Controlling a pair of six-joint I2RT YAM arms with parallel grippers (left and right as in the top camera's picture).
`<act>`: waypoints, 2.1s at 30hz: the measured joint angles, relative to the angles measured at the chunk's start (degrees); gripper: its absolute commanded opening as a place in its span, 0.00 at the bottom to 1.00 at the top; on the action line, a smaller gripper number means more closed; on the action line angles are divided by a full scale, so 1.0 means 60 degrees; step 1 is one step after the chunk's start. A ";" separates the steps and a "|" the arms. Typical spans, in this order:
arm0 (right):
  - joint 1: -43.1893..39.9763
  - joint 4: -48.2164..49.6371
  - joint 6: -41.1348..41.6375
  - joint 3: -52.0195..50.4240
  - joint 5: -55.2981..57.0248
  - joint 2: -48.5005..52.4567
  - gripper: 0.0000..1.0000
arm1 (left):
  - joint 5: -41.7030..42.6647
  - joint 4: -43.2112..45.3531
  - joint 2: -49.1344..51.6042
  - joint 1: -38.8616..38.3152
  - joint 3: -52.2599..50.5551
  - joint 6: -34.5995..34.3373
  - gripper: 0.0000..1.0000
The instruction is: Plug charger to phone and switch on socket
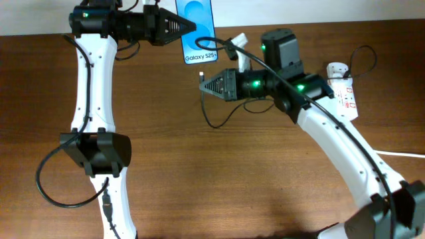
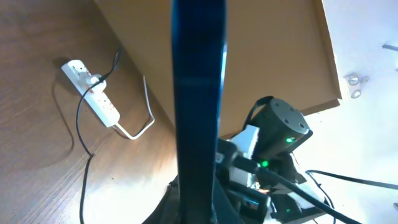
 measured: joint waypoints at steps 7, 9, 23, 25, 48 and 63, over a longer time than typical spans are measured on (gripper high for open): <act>-0.0047 0.0933 0.0321 0.0000 -0.1016 0.0288 0.04 | 0.0000 0.0033 0.0000 0.0000 0.0000 -0.0029 0.00; -0.0233 0.0958 0.0495 0.0000 -0.1239 0.0288 0.04 | 0.0000 0.0033 0.0000 0.0000 0.0000 -0.0029 0.00; -0.0550 0.1188 0.0816 0.0000 -0.1512 0.0288 0.04 | 0.0000 0.0033 0.0000 0.0000 0.0000 -0.0033 0.00; -0.0550 0.1188 0.0827 0.0000 -0.1512 0.0288 0.04 | 0.0000 0.0033 0.0000 0.0000 0.0000 -0.0029 0.00; -0.0721 0.1206 0.1038 0.0000 -0.2004 0.0288 0.04 | 0.0000 -0.0029 0.0000 -0.0127 0.0000 -0.0022 0.00; -0.0594 0.1180 0.1035 0.0000 -0.1716 0.0288 0.04 | 0.0000 -0.0080 0.0000 -0.0127 0.0000 -0.0022 0.00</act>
